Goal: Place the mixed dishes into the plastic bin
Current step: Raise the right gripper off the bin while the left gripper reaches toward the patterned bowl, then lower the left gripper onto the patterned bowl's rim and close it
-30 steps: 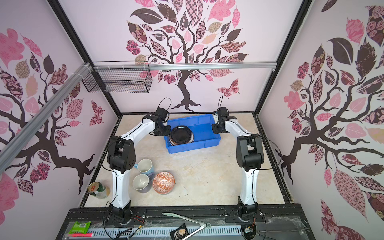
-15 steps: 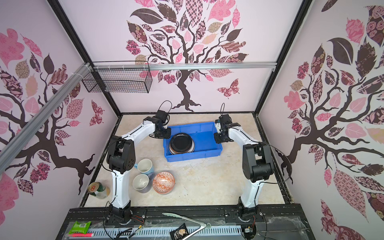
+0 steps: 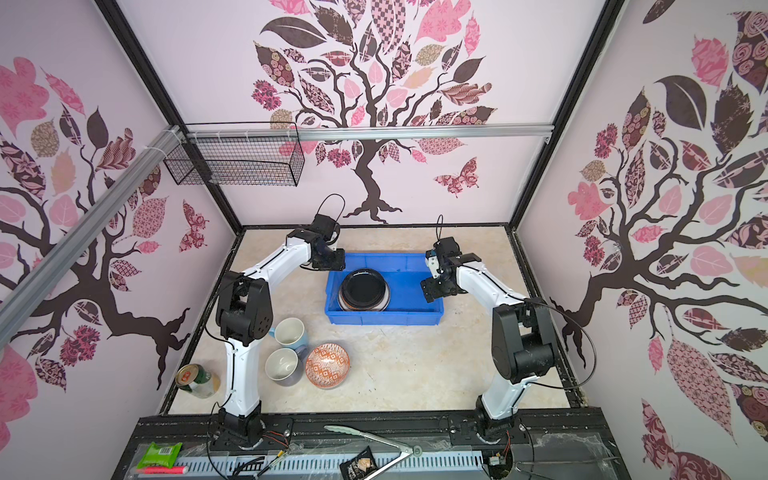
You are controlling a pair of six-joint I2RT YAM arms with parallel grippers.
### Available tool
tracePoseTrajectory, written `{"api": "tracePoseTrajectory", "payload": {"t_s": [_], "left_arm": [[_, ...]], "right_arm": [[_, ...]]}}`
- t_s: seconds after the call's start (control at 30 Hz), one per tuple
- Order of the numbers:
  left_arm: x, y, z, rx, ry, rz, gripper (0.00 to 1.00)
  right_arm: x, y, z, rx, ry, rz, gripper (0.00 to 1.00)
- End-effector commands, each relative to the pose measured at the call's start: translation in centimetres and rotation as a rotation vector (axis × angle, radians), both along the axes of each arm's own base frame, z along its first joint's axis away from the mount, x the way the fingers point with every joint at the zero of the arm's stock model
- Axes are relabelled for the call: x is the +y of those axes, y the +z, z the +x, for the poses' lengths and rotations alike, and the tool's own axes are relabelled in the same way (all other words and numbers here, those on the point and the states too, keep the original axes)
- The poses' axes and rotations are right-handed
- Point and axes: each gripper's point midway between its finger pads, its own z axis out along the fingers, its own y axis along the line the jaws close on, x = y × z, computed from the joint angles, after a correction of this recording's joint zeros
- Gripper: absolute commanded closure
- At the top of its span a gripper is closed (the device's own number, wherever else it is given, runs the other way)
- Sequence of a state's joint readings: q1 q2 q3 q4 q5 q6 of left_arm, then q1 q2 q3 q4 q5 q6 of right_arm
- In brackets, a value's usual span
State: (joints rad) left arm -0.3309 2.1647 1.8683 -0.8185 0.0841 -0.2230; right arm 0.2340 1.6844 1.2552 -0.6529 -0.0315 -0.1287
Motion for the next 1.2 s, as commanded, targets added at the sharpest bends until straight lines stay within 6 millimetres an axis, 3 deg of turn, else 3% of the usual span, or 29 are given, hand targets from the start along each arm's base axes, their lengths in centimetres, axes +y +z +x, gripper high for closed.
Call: {"api": "tracePoseTrajectory", "payload": {"t_s": [0.0,0.1,0.3,0.43,0.53,0.63,0.73,0.83,1.03,1.17], "left_arm": [[-1.2,4.4,0.3,-0.097,-0.032,-0.055,0.51],[-0.9,7.1,-1.0,-0.14,-0.026,-0.064,0.47],[1.2,12.5,-5.8,-0.196,0.006,-0.057,0.42],[2.9,13.6,-10.8,-0.158,0.039,-0.037,0.41],[3.2,13.1,-15.4,-0.113,0.058,-0.023,0.41],[3.2,11.0,-20.6,-0.018,0.095,0.006,0.42],[3.2,9.2,-25.6,0.038,0.139,0.057,0.44],[3.7,8.1,-29.3,0.057,0.207,0.066,0.44],[5.5,5.5,-34.0,0.115,0.306,0.041,0.45],[5.6,4.1,-35.1,0.121,0.306,0.046,0.46]], "right_arm": [[-0.6,4.6,1.2,-0.132,0.008,-0.041,0.01],[-0.7,6.3,1.5,-0.183,0.009,-0.04,0.0],[0.7,9.4,1.1,-0.223,0.054,0.044,0.0],[2.7,10.6,-0.1,-0.237,0.114,0.106,0.01],[4.4,10.6,-1.8,-0.237,0.18,0.099,0.0],[5.7,10.5,-4.2,-0.224,0.228,0.141,0.0],[6.4,10.5,-6.3,-0.217,0.267,0.173,0.0],[6.9,10.4,-8.4,-0.22,0.303,0.166,0.0],[7.2,10.1,-12.0,-0.178,0.286,0.226,0.0],[6.0,9.5,-12.5,-0.201,0.281,0.175,0.0]]}}
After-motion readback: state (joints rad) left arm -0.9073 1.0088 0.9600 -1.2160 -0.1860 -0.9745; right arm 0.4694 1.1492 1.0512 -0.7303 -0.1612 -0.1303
